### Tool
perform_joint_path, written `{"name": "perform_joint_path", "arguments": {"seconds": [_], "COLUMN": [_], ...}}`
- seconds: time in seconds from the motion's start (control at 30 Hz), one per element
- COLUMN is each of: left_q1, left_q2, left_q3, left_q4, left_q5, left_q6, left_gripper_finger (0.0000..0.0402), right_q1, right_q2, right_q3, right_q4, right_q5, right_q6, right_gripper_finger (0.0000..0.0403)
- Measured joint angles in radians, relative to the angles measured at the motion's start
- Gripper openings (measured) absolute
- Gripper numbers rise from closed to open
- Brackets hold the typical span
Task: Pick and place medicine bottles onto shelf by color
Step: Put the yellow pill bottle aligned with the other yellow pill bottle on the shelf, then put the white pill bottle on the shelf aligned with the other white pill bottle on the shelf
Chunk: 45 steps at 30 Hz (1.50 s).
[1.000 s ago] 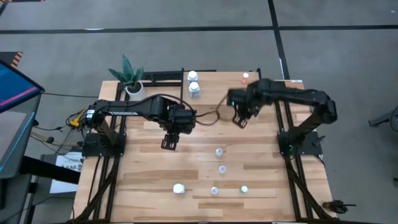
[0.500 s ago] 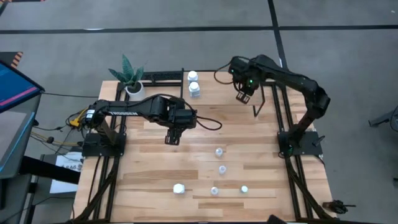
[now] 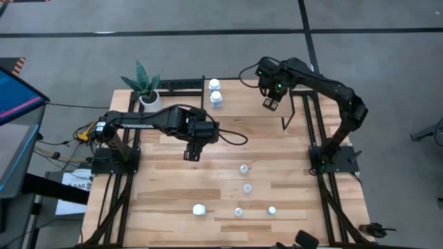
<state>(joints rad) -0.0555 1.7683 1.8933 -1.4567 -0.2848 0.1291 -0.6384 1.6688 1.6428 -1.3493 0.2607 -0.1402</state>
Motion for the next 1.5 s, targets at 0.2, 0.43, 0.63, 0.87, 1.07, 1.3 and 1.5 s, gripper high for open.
{"name": "perform_joint_path", "arguments": {"seconds": [0.2, 0.43, 0.63, 0.87, 1.07, 1.3, 1.5], "left_q1": [0.0, 0.0, 0.0, 0.0, 0.0, 0.0, -0.003], "left_q2": [0.0, 0.0, 0.0, 0.0, 0.0, 0.0, 0.001], "left_q3": [0.0, 0.0, -0.001, -0.001, -0.001, -0.001, -0.001], "left_q4": [0.0, 0.0, 0.0, 0.0, 0.0, 0.0, 0.007], "left_q5": [0.0, 0.0, 0.0, 0.001, 0.001, 0.04, 0.208], "left_q6": [0.002, 0.012, 0.019, 0.018, 0.034, 0.035, -0.055], "left_gripper_finger": [0.0229, 0.0229, 0.0229, 0.0229, 0.0229, 0.0229, 0.0229], "right_q1": [0.001, 0.0, 0.001, 0.001, 0.006, 0.044, 0.124], "right_q2": [0.0, 0.0, 0.0, -0.002, -0.001, -0.002, -0.021], "right_q3": [0.0, 0.0, 0.0, 0.049, 0.166, 0.304, 0.314], "right_q4": [0.028, 0.027, 0.038, 0.01, -0.04, -0.184, -0.222], "right_q5": [0.0, 0.0, 0.001, 0.038, 0.058, 0.056, 0.013], "right_q6": [0.0, 0.0, 0.007, 0.042, 0.07, 0.198, 0.246], "right_gripper_finger": [0.0144, 0.0191, 0.0213, 0.021, 0.02, 0.0192, 0.0192]}}
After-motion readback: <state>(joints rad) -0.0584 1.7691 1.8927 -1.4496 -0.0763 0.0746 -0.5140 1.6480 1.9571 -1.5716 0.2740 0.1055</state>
